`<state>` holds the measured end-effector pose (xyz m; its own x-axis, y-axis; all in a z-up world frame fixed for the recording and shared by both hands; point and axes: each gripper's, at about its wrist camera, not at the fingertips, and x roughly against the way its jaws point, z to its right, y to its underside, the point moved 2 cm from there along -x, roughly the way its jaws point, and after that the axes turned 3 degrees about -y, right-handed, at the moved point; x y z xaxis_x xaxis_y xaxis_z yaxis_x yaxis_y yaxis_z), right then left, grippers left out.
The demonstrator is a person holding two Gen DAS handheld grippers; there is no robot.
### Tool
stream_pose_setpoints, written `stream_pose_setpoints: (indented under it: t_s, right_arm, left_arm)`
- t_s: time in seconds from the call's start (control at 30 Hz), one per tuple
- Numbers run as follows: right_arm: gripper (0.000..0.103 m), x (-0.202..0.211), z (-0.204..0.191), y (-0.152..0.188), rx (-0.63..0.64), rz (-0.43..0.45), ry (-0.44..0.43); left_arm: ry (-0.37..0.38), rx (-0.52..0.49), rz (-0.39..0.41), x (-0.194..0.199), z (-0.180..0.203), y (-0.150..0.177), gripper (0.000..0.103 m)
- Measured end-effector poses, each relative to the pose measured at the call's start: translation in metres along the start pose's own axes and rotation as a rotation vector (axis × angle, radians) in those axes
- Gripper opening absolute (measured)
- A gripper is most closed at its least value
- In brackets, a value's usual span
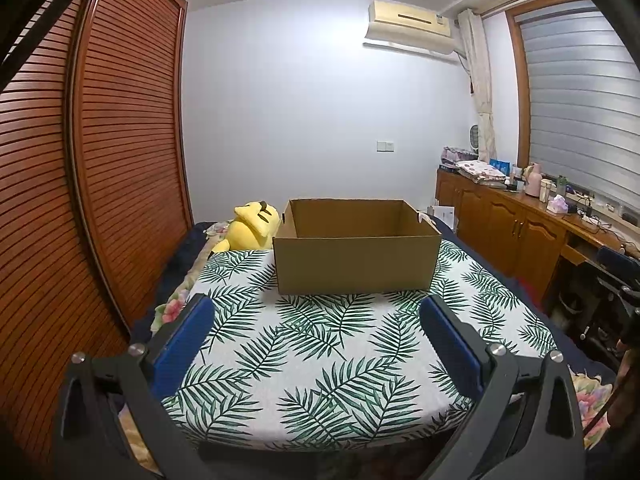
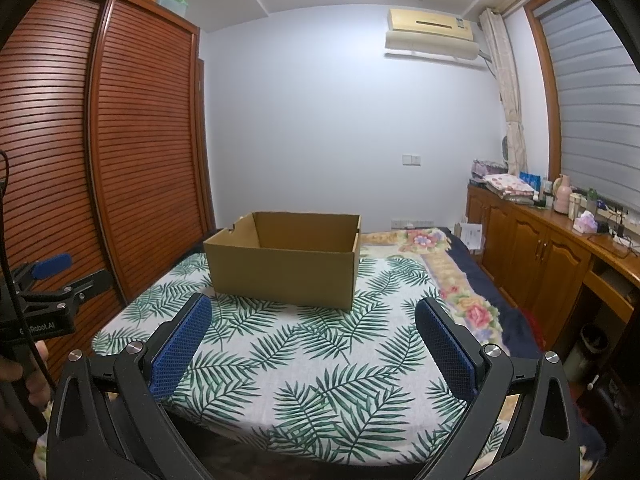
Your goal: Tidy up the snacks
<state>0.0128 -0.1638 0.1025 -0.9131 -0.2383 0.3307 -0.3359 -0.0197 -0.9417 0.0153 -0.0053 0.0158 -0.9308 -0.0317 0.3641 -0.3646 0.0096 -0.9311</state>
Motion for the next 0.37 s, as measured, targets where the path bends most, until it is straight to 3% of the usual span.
stream_pose_setpoints:
  t_s: [0.37]
  right_arm:
    - [0.103, 0.0003, -0.0007, 0.0001, -0.001, 0.001, 0.000]
  left_arm:
    - [0.000, 0.001, -0.001, 0.0003, 0.0001, 0.0003, 0.103]
